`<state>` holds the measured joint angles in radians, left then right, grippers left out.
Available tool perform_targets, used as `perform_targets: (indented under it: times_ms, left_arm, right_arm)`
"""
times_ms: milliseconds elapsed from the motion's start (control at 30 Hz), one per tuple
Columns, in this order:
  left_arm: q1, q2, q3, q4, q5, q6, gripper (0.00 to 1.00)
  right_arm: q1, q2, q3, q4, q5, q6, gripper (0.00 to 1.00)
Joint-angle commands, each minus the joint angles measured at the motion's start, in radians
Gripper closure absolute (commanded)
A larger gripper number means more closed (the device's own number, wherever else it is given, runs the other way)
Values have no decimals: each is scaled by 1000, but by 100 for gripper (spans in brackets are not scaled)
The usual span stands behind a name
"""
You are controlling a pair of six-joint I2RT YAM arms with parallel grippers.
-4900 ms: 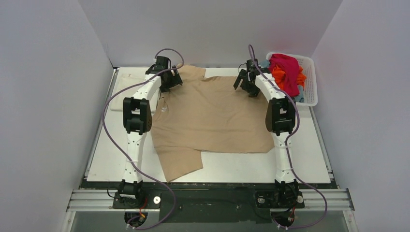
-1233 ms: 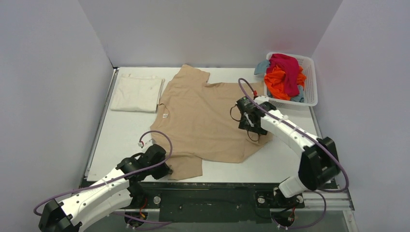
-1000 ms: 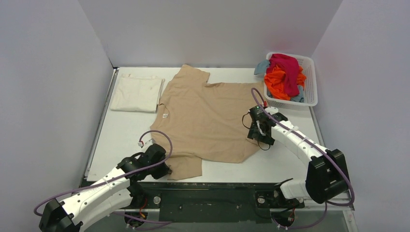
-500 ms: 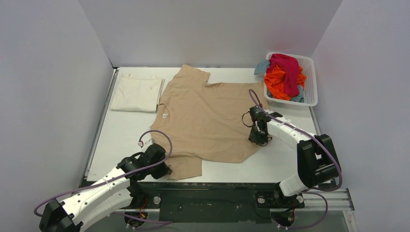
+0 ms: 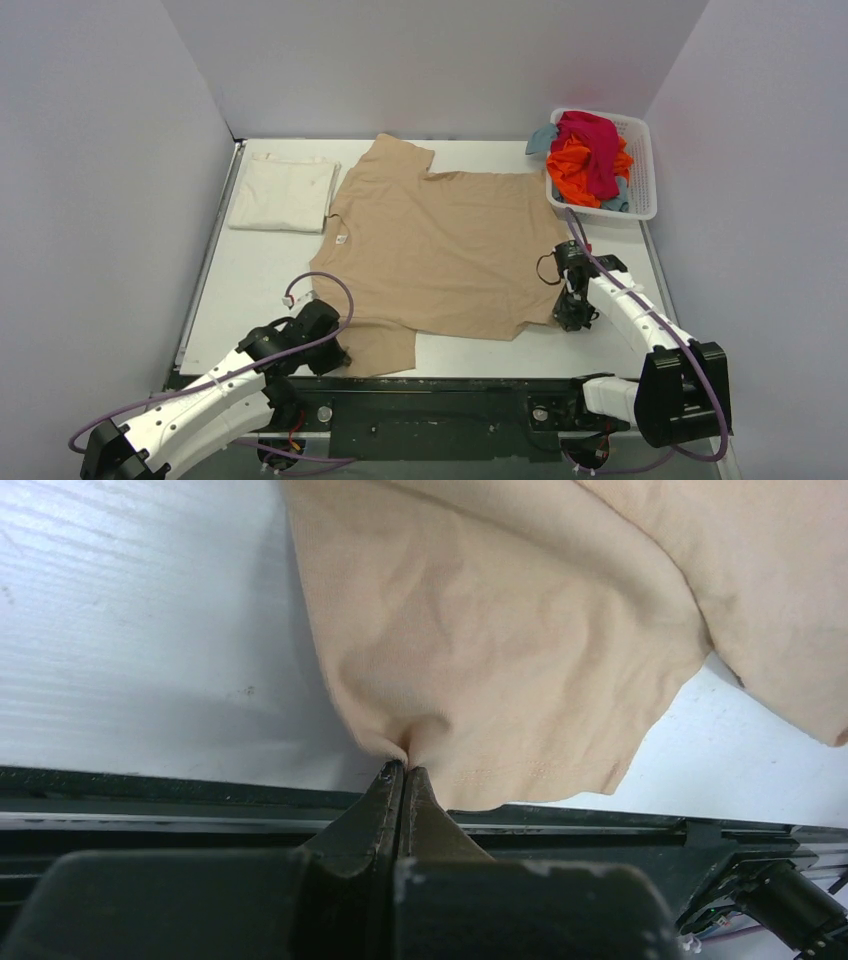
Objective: Fold and stack the t-shirts
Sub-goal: Flatten out the tshirt, then grab the side of the flattened tshirt closest away from the robot with both arms
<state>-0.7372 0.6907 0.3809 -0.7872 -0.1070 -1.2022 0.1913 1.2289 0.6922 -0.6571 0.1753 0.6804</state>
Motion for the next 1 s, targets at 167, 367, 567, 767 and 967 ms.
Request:
perform_targets:
  times_ms: [167, 367, 567, 767, 967]
  left_arm:
    - [10, -11, 77, -99, 13, 22, 100]
    - [21, 15, 74, -78, 21, 42, 100]
    - [26, 12, 67, -58, 28, 57, 100]
    - [31, -8, 60, -57, 36, 59, 100]
    - [39, -37, 43, -48, 43, 55, 100]
  right_arm:
    - [-37, -53, 51, -482, 254, 141, 77]
    - [-51, -118, 143, -560, 359, 182, 67]
    - [-57, -306, -12, -164, -94, 167, 49]
    - [-69, -279, -122, -119, -69, 287, 45]
    - [-96, -363, -234, -92, 63, 398, 45]
